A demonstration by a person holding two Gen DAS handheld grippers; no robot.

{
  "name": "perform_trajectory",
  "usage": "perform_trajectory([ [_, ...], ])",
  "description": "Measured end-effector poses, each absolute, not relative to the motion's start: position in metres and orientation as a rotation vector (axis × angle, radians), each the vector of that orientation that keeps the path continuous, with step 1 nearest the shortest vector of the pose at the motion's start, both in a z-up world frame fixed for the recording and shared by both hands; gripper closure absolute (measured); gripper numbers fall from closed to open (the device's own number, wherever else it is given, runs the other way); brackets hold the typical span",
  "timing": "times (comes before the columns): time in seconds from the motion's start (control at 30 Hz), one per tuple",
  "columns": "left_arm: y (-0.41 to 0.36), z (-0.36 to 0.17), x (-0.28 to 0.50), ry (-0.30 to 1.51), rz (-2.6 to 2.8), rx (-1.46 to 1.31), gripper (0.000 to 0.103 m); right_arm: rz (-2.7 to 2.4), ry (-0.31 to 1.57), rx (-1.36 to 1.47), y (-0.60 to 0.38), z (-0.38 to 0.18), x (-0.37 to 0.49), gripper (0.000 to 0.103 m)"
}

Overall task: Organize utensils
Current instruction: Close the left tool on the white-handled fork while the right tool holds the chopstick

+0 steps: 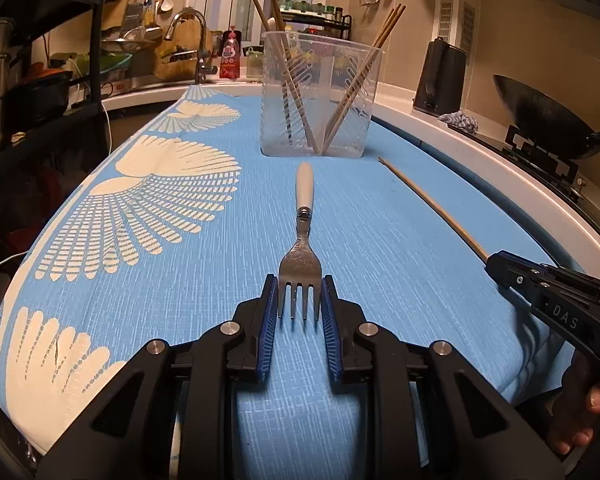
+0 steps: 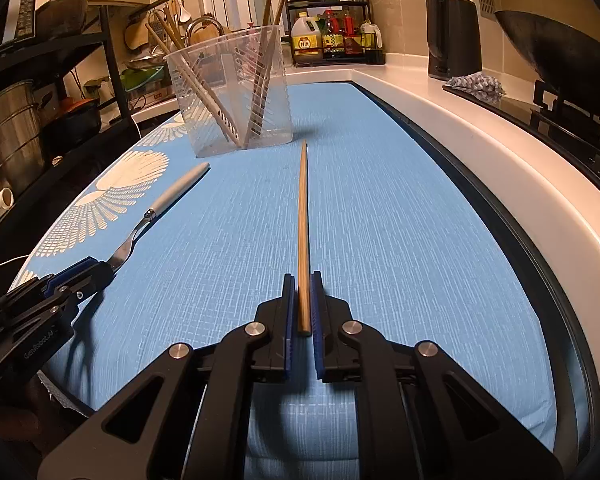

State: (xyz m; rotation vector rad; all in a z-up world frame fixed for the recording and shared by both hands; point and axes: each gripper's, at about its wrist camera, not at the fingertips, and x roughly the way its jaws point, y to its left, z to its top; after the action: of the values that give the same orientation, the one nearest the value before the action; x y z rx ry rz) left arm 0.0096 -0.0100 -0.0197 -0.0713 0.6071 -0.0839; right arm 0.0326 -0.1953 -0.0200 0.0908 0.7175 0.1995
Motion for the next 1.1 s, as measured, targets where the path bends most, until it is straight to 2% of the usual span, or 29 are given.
perform_trajectory([
  [0.23, -0.012, -0.019, 0.009, 0.585, -0.074, -0.069, 0.081, 0.201, 0.711, 0.102, -0.197, -0.02, 0.033, 0.097],
  [1.1, -0.009, 0.02, -0.01, 0.453, -0.074, -0.055, 0.082, 0.176, 0.614, 0.046, -0.2, 0.025, 0.014, 0.097],
])
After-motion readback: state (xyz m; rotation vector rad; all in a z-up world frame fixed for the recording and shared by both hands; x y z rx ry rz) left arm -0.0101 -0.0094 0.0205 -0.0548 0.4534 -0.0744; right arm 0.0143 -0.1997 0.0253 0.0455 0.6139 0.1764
